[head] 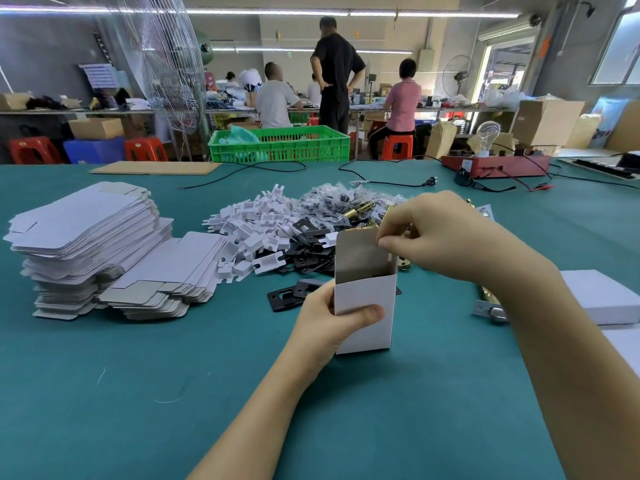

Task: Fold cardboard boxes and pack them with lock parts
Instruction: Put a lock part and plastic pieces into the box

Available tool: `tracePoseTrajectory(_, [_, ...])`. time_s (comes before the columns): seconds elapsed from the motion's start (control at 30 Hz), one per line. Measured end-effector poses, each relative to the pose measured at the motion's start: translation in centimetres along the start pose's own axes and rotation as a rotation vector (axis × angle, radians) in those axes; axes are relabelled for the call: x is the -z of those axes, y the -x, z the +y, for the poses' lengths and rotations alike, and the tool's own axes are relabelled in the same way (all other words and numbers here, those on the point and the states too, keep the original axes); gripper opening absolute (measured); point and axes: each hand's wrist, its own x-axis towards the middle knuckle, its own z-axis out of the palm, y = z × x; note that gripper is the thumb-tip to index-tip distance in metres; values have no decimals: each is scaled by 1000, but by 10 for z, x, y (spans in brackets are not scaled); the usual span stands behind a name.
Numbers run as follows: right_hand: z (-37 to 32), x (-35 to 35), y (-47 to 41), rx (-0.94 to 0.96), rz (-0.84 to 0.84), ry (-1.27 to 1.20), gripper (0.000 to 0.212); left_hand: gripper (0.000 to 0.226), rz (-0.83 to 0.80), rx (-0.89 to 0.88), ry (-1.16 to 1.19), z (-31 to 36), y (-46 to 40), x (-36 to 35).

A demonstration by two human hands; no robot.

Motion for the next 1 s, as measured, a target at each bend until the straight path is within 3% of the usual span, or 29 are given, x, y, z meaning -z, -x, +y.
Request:
tracePoseTrajectory(0.1, [13,4,-1,-49,101,-84,13,28,-3,43,2,-4,-2,1])
tracePoseTrajectory(0.23, [39,-4,-5,-179,112,-202,16,30,43,74,5,-7,-4,1])
tracePoseTrajectory(0.47, [83,-46,-8,-417,84,-354,19,28,417,77,113,-6,-8,16])
tracePoseTrajectory(0.73, [92,-84,-32,-528,343,-526,10,31,345,104,66,-11,-11,15])
tracePoseTrajectory(1.0, [103,-103,-119,-442,302,-304,25,29,326,103,127,-11,-14,18])
